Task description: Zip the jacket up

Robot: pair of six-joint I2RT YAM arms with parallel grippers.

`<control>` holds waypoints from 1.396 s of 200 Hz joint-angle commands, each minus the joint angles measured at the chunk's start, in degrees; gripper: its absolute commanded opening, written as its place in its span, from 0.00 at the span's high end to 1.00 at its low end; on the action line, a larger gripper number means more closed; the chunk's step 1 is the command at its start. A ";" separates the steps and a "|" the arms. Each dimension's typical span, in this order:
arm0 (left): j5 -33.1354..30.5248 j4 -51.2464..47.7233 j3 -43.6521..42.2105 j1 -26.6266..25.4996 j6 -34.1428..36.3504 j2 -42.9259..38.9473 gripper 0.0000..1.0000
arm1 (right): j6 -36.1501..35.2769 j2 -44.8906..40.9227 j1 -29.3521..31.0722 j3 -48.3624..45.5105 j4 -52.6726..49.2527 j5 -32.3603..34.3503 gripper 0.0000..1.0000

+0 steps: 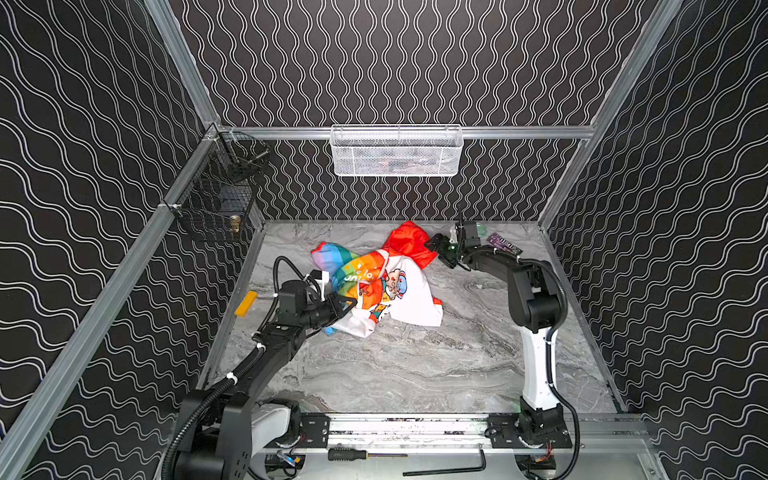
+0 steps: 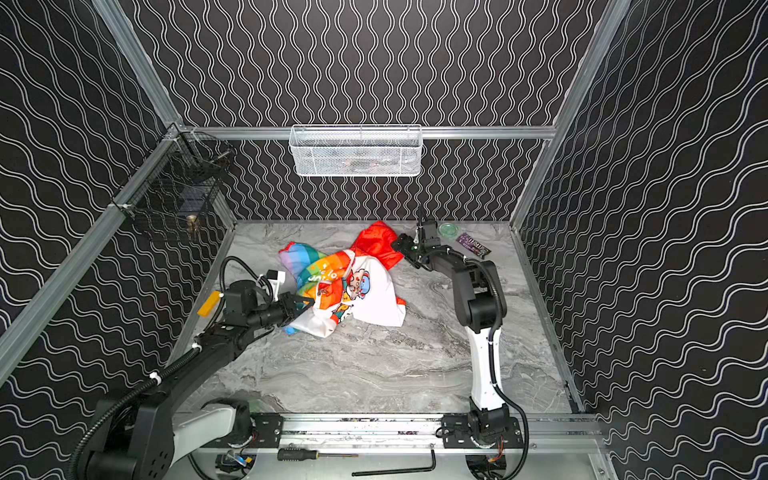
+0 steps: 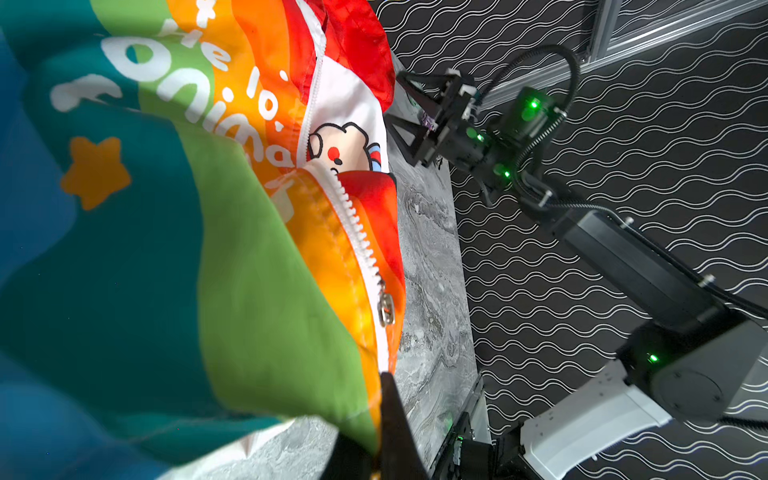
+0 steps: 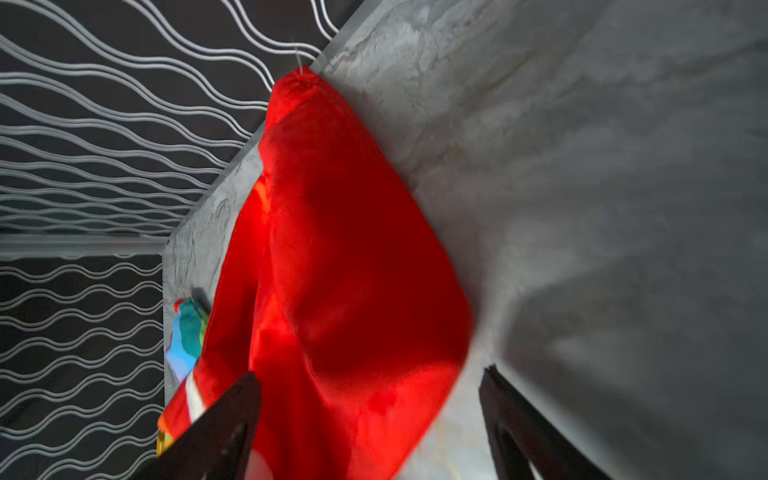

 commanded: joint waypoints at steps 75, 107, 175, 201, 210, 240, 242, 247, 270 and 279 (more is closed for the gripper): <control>0.94 0.25 -0.75 1.38 1.99 0.42 1.00 | 0.63 -2.39 -1.97 -2.69 3.42 -0.15 0.98; -0.77 -4.77 1.75 1.47 6.55 0.23 1.00 | -0.79 -9.25 -3.86 -12.56 5.47 -0.66 1.00; -6.24 -9.51 8.45 1.43 12.64 4.67 1.00 | -3.49 -26.02 -10.05 -34.70 6.75 -2.47 1.00; -7.07 -8.33 11.69 1.22 12.75 9.29 1.00 | -4.69 -32.64 -12.44 -43.34 6.79 -3.52 1.00; -7.45 -7.68 12.88 0.99 12.98 10.95 1.00 | -5.15 -34.85 -13.30 -45.80 6.65 -3.69 1.00; -9.66 -7.61 18.78 -0.93 14.75 16.49 1.00 | -5.02 -41.46 -16.75 -53.18 7.23 -5.79 1.00; -9.87 -7.71 19.32 -1.11 14.99 16.90 1.00 | -4.91 -41.81 -17.02 -53.65 7.35 -6.02 1.00; -10.27 -7.85 20.42 -1.64 15.38 17.82 1.00 | -4.76 -42.82 -17.68 -54.53 7.41 -6.36 1.00; -11.62 -7.77 25.92 -4.06 16.74 22.50 1.00 | -4.37 -47.16 -20.20 -58.11 6.63 -7.27 1.00; -11.81 -7.92 28.15 -5.01 17.37 24.39 1.00 | -4.49 -48.77 -21.30 -59.19 5.85 -7.14 1.00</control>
